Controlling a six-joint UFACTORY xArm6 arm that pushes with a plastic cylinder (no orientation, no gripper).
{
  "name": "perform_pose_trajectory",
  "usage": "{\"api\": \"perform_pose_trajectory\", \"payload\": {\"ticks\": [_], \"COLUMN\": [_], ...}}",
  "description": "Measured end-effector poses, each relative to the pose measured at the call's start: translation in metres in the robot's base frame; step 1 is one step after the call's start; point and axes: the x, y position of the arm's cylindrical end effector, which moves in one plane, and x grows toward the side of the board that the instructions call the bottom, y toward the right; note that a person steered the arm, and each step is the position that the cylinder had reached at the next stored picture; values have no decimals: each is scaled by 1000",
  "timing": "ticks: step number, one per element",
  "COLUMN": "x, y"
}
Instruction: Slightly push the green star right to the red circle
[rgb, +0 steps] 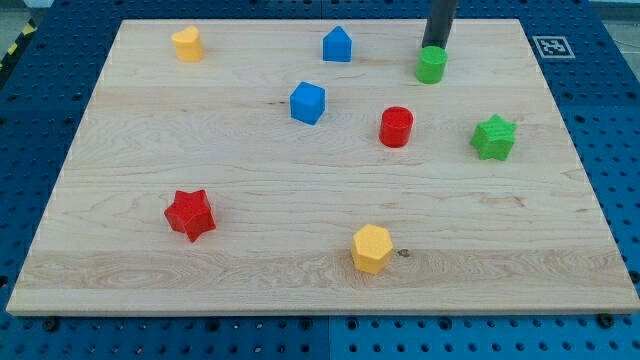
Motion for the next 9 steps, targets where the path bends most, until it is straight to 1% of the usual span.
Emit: {"api": "perform_pose_trajectory", "payload": {"ticks": [1,2,4,5,7,8,9], "x": [-3,27,25,12,63,63,82], "y": [0,0,0,0,0,0,0]}}
